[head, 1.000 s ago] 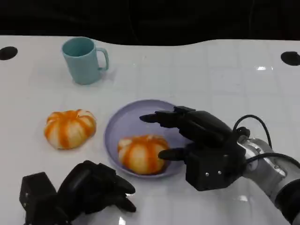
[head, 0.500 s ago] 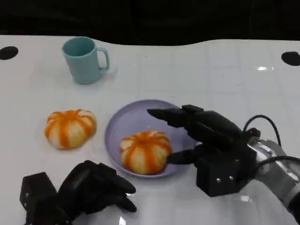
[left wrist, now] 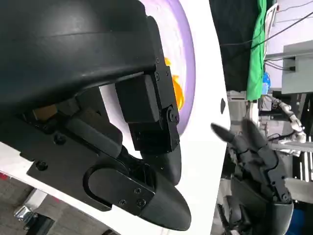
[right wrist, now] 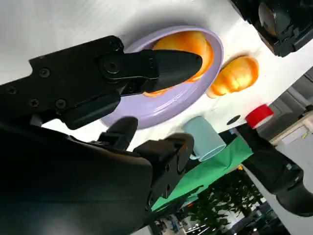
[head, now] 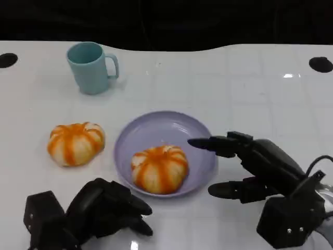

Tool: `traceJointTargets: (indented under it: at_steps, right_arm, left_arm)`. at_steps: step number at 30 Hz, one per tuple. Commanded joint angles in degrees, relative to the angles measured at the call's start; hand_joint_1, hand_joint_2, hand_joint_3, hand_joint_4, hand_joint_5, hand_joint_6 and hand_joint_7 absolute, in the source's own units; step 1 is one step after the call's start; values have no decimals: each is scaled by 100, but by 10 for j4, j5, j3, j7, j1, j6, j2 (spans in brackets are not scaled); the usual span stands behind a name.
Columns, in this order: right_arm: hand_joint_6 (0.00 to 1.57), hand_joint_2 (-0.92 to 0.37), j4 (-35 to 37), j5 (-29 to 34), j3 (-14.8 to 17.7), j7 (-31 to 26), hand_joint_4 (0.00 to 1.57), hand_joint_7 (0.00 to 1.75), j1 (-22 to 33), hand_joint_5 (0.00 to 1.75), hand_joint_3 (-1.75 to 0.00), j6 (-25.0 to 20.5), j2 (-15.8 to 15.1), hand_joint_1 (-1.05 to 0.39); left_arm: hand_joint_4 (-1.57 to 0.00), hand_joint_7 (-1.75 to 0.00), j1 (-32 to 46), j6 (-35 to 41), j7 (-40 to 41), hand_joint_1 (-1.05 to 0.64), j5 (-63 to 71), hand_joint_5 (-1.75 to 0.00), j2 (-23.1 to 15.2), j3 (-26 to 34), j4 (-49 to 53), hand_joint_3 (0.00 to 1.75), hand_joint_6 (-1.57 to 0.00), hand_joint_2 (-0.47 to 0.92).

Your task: Grasp the bread from the table and place it into the plate.

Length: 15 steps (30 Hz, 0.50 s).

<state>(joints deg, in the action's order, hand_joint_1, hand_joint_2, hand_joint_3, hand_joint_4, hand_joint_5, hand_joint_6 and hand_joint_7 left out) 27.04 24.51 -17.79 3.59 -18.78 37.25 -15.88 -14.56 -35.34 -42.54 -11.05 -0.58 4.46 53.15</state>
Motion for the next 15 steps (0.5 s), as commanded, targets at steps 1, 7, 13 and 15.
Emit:
traceJointTargets:
  at_steps: [1, 7, 13, 15]
  right_arm:
    - [52, -92, -36, -38, 32, -18, 46, 84, 50, 147, -35, 23, -4, -61]
    - [52, -92, -43, -108, 57, 9, 63, 151, 100, 174, -39, 50, -7, -56]
    - [60, -92, -72, -146, 66, 39, 71, 159, 138, 175, -39, 49, -4, -53]
    - [58, -92, -85, -160, 67, 46, 75, 171, 154, 175, -39, 51, -1, -50]
  left_arm:
    - [-154, -1, 3, 1, 5, -105, 0, -25, -7, 1, -3, 0, -153, 83]
    - [-154, -1, 0, 2, 1, -105, -4, -25, -6, 3, 0, 0, -153, 82]
    - [-153, 0, -3, -1, -1, -105, -4, -24, -6, 4, 3, 0, -152, 83]
    - [-153, 0, -3, 1, 0, -105, -5, -24, -6, 5, 3, 0, -152, 83]
